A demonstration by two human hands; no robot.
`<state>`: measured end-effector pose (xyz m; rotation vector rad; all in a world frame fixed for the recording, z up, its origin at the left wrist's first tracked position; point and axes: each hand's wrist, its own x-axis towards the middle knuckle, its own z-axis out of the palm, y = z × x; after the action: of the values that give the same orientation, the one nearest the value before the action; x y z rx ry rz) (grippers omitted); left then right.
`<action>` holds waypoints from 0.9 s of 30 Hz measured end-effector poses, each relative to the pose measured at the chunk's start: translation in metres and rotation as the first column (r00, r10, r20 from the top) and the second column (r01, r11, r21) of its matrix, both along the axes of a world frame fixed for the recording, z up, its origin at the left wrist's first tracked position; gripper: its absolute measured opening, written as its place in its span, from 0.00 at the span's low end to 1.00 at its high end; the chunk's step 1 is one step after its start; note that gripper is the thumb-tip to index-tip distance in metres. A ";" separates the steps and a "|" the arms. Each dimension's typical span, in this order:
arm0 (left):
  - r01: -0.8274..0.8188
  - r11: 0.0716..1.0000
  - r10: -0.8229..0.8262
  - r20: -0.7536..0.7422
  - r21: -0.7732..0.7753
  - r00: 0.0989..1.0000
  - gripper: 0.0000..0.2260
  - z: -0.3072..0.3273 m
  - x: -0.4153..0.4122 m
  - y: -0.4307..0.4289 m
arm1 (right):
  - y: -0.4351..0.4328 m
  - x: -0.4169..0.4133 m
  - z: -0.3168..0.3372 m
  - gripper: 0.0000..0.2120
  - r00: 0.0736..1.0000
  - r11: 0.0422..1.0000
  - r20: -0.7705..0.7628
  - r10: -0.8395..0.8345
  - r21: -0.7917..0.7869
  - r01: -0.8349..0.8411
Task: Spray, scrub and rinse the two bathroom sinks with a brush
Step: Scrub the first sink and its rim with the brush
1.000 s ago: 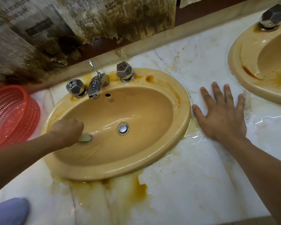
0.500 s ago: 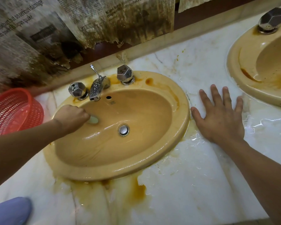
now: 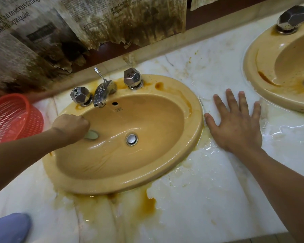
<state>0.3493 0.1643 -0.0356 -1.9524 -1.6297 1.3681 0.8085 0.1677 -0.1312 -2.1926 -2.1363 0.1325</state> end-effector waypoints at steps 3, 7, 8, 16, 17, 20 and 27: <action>-0.393 0.905 0.394 -0.030 -0.161 0.919 0.17 0.010 -0.007 0.005 | 0.000 0.000 0.000 0.36 1.000 1.000 -0.004 0.001 -0.004 -0.001; -0.385 0.917 0.388 0.012 -0.102 0.921 0.11 0.018 -0.016 -0.004 | -0.001 0.000 0.000 0.36 1.000 1.000 -0.010 0.002 -0.005 -0.002; -0.295 0.955 0.295 0.052 -0.006 0.954 0.08 0.015 -0.019 -0.012 | 0.000 0.000 0.000 0.36 1.000 1.000 -0.011 0.001 -0.008 -0.001; -0.673 0.615 0.785 0.242 -0.411 0.570 0.05 -0.002 -0.012 -0.043 | -0.001 0.001 0.002 0.36 1.000 1.000 -0.020 0.017 -0.021 -0.018; -0.686 0.612 0.789 0.242 -0.394 0.565 0.06 0.003 -0.016 -0.040 | -0.002 0.001 0.003 0.36 1.000 0.999 -0.020 0.023 -0.024 -0.024; -0.535 0.839 0.544 0.163 -0.102 0.823 0.09 0.006 -0.030 -0.044 | -0.002 0.000 0.005 0.36 0.999 0.999 -0.021 0.029 -0.037 -0.029; -0.681 0.649 0.754 0.409 -0.340 0.514 0.02 -0.027 -0.003 -0.056 | -0.002 -0.001 0.004 0.37 1.000 0.999 -0.001 0.025 -0.021 -0.025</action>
<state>0.3459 0.1083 -0.0629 -1.8742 -2.9558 1.2300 0.8076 0.1658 -0.1271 -2.1770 -2.1725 0.1580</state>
